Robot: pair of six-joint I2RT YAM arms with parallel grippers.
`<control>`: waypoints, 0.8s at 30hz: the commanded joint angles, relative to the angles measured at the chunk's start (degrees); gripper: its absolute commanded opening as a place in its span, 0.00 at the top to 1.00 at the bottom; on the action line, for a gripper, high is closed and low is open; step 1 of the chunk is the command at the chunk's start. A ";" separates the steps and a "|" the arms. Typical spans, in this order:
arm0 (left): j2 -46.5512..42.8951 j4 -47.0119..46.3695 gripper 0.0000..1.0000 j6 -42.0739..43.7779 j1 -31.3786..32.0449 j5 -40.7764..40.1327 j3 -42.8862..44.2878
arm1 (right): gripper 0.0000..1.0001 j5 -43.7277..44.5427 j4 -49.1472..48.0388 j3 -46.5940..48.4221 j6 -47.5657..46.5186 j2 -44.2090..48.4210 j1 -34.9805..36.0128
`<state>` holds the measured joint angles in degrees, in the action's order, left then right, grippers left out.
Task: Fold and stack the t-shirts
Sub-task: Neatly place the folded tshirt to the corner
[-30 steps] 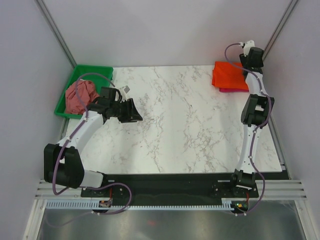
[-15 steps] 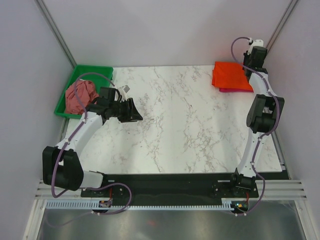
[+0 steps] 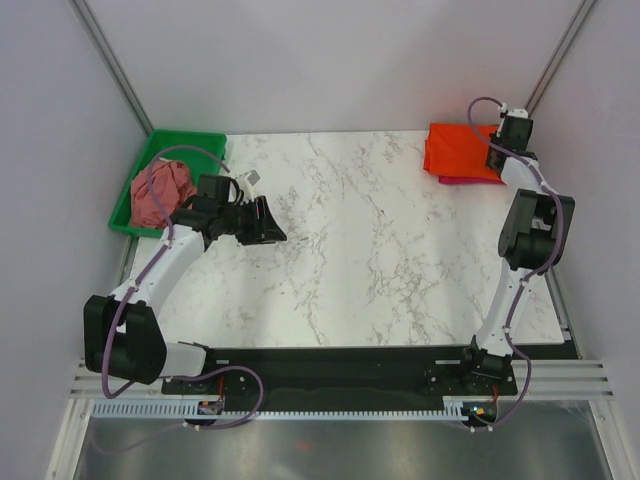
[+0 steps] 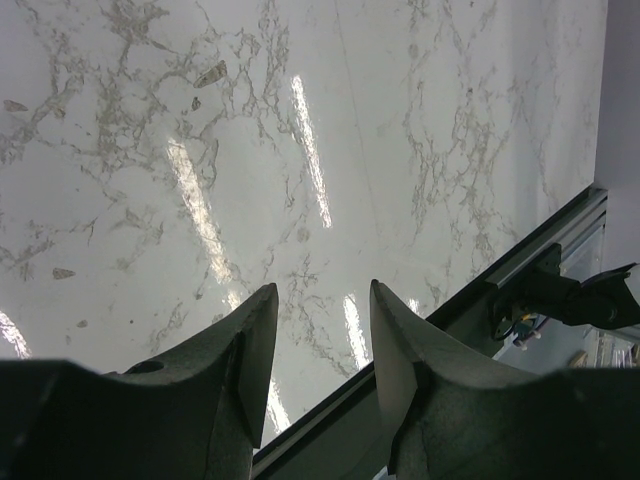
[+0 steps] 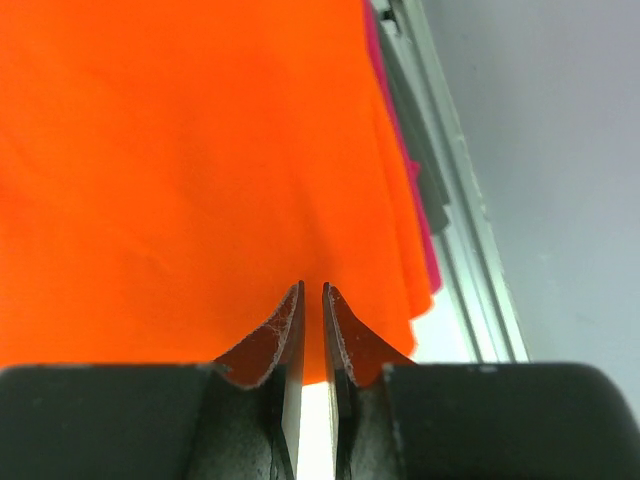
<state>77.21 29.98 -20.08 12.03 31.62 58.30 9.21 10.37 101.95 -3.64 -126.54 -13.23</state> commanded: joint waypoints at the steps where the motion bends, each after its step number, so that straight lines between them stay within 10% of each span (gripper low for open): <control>1: -1.71 -1.32 0.50 1.79 0.18 0.90 -0.47 | 0.81 2.74 -0.62 0.18 0.56 1.56 -1.53; 15: -1.80 -1.50 0.49 1.36 0.18 0.55 2.95 | 0.79 6.43 6.49 4.48 3.10 3.75 -2.67; 24: -6.63 -3.87 0.44 -0.67 0.71 1.60 13.41 | 0.38 -5.86 16.78 -15.79 23.58 34.49 2.94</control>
<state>74.87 29.47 -20.14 12.36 31.66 66.65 9.10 23.64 91.15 11.92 -103.61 -14.11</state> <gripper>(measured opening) 0.545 0.602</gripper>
